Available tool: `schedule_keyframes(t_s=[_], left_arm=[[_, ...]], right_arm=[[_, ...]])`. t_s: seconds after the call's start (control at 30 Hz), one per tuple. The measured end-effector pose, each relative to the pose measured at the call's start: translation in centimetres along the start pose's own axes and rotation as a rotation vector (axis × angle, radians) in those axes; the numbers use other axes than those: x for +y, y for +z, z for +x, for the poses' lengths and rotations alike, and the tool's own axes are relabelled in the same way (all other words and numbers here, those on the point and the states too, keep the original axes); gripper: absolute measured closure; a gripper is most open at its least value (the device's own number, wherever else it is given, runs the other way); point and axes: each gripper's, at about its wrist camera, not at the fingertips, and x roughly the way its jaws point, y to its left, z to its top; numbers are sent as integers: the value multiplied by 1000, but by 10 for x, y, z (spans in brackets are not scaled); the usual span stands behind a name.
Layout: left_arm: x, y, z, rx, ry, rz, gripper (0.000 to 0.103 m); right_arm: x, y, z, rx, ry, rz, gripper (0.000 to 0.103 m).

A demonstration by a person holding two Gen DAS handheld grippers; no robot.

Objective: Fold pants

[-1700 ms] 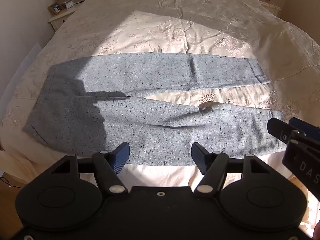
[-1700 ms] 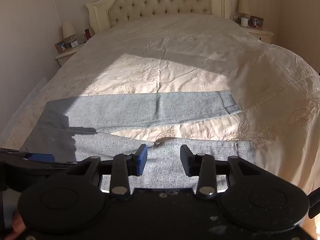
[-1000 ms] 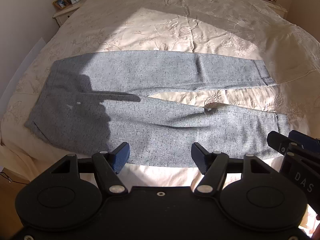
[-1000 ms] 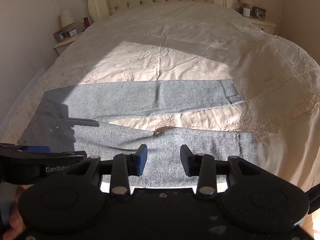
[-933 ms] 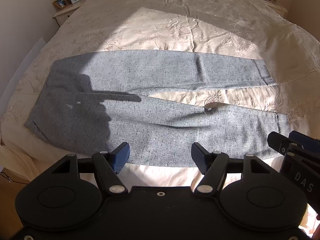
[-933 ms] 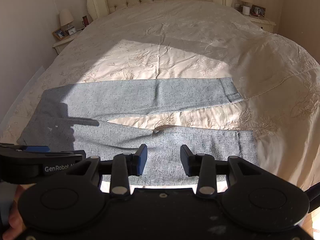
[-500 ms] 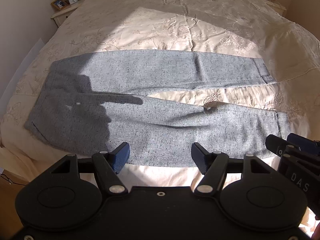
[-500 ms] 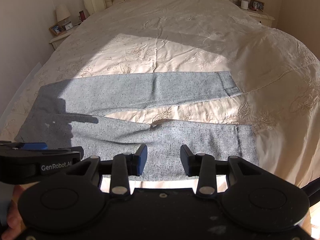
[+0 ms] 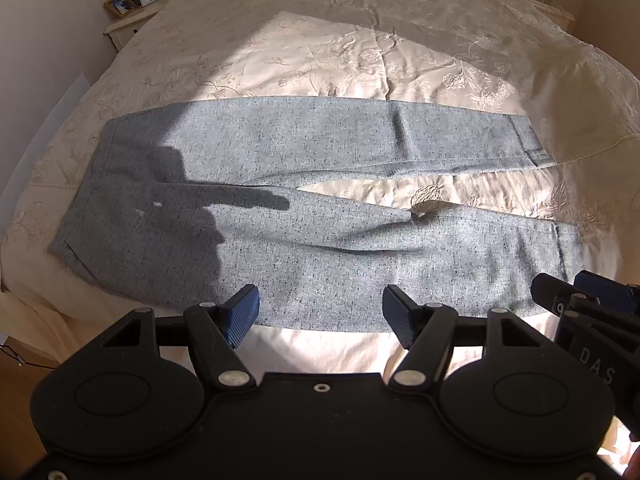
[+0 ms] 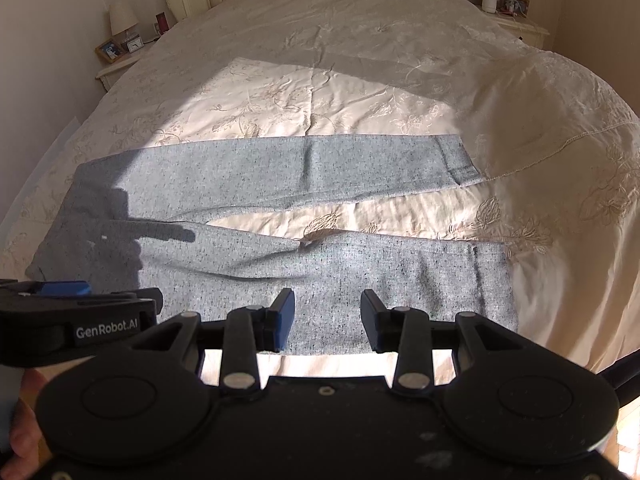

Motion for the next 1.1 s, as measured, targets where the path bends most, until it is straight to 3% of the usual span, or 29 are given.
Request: schedule_keyframes(t_s=[0.8, 1.1], left_arm=[[-1, 0, 3, 4, 9, -15, 34], [10, 3, 10, -24, 29, -43, 34]], right_arm=[[0, 0, 8, 43, 5, -12, 63], [9, 0, 32, 154, -149, -115, 64]])
